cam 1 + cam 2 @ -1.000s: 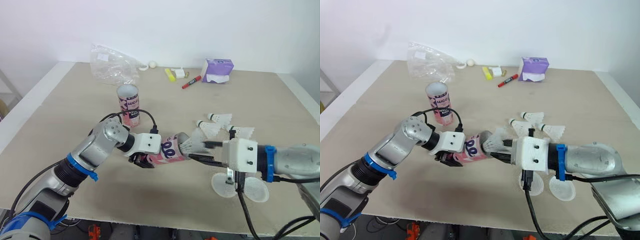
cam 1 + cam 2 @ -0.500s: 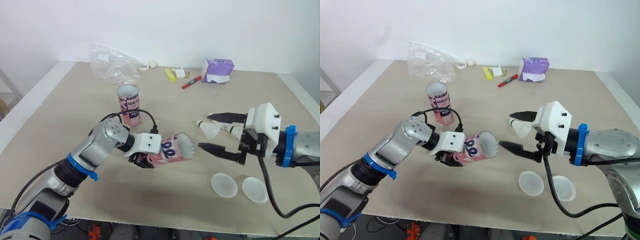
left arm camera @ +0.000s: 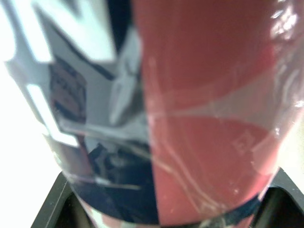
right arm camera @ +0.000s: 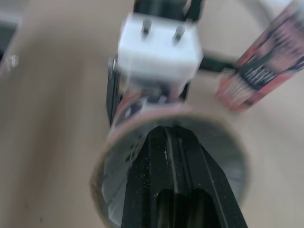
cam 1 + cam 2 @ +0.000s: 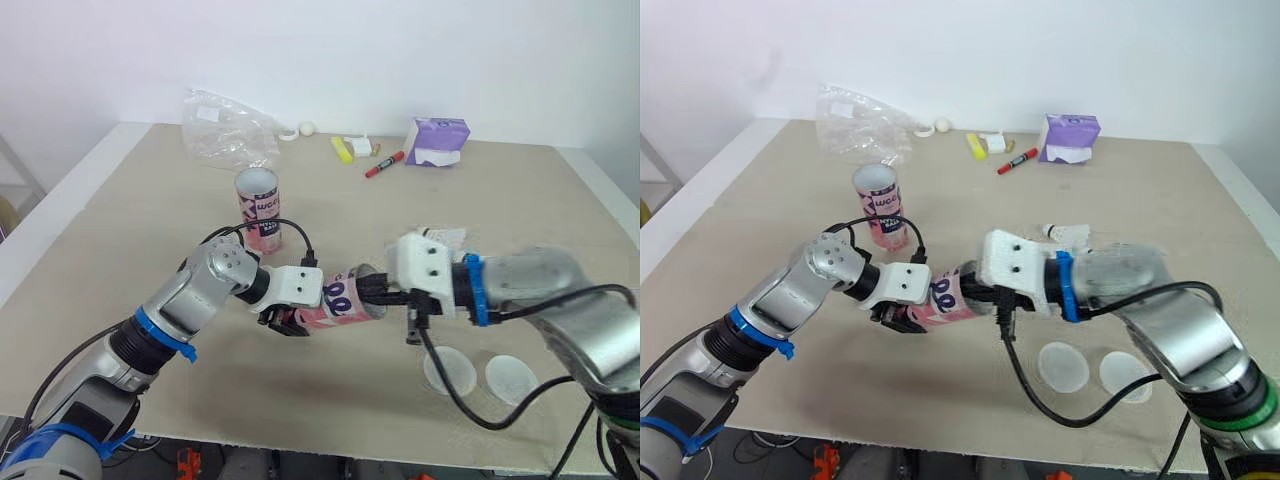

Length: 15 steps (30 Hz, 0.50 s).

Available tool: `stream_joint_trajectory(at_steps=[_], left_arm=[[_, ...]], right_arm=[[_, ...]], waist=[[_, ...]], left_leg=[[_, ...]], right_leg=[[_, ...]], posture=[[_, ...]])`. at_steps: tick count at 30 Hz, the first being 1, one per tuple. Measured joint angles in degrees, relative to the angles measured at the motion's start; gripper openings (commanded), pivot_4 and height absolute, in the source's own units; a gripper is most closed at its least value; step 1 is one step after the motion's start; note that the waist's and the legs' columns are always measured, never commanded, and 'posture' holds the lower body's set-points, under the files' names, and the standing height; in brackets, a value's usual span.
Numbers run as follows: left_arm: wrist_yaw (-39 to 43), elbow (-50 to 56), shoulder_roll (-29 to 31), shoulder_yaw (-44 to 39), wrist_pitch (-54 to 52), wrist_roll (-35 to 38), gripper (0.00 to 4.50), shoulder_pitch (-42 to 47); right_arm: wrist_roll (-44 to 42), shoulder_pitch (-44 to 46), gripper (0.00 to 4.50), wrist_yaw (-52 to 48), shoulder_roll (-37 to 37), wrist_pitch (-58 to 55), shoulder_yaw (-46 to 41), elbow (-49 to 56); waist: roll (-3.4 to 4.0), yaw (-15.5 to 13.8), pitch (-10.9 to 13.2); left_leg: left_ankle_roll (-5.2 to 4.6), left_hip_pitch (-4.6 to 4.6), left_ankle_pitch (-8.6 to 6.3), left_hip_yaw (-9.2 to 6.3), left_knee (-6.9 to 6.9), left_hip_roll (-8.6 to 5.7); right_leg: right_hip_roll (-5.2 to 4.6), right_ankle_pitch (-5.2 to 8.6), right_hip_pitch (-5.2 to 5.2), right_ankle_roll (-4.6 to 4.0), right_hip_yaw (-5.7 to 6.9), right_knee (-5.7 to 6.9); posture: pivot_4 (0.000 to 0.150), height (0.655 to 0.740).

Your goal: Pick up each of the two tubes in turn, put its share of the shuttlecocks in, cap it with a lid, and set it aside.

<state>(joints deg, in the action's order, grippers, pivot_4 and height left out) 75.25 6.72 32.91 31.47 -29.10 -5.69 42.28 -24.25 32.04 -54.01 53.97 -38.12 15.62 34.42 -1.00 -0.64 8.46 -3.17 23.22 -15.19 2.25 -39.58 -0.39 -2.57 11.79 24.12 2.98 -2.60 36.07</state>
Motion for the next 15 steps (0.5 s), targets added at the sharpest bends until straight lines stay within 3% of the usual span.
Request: stream_joint_trajectory(at_steps=[8,15], left_arm=[[-0.23,-0.46,0.05,-0.36,-0.15,-0.10,2.87,-0.34],[-0.91,-0.74,0.12,-0.46,-1.05,-0.65,2.87,-0.76]], right_arm=[[11.80,10.81,0.16,-6.72,-4.47,3.18,11.82,-7.12],[16.20,14.34,0.16,-9.96,-9.12,2.48,14.90,-10.72]], waist=[[0.00,0.17,-0.05],[0.00,0.40,-0.11]], left_leg=[[-0.04,-0.14,0.04,-0.01,0.00,0.03],[0.01,-0.74,0.13,-0.04,0.10,0.28]], right_leg=[[0.04,-0.06,-0.04,-0.07,0.06,0.06],[0.16,-0.21,-0.19,-0.30,0.21,0.13]], posture=[[0.150,0.7400],[0.150,0.7400]])
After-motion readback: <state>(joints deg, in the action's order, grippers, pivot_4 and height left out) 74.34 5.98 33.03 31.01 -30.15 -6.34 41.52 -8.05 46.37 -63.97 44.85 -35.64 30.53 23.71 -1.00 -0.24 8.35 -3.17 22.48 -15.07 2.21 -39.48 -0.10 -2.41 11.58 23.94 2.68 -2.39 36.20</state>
